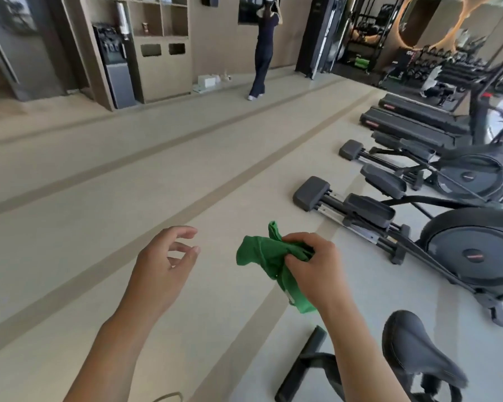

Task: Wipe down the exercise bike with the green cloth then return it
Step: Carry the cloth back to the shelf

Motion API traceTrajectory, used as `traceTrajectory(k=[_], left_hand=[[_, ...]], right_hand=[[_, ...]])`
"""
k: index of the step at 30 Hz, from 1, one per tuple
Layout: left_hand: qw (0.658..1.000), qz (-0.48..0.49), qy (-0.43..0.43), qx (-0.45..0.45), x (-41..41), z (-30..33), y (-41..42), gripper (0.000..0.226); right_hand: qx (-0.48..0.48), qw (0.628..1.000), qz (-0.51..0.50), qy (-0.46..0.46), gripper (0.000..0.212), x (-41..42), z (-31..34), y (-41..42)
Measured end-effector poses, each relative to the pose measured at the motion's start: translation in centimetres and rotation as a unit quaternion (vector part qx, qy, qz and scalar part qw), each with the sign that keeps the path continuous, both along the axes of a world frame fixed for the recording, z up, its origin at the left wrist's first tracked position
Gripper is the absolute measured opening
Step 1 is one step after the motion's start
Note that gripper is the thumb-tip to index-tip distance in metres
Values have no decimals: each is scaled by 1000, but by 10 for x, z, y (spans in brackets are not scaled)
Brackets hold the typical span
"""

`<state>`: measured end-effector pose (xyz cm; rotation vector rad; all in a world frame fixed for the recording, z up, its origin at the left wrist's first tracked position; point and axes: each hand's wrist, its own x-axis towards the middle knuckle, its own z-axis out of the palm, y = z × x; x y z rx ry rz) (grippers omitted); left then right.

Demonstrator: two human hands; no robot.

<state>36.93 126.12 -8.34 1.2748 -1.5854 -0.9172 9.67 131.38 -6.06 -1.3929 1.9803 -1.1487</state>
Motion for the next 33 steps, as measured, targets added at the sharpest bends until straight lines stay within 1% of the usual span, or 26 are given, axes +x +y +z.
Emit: traceTrajectory(k=[7,16,26,33], left_hand=[[998,61,-11,-1,57,-6,-14,24],[987,134,-86,-25,108,-10,-59,23],[964,171,-202,-23,133,-14,-161,27],[953,190,-235,-7,139,-7,-249,29]], right_hand=[[-3,997,59,55,37,53,2,-50],[-23,992,109,65,35,90,-6,-134],[-19,989,145,35,35,100,-17,-269],[-14,987,158,-1,35,99,-22,-371]])
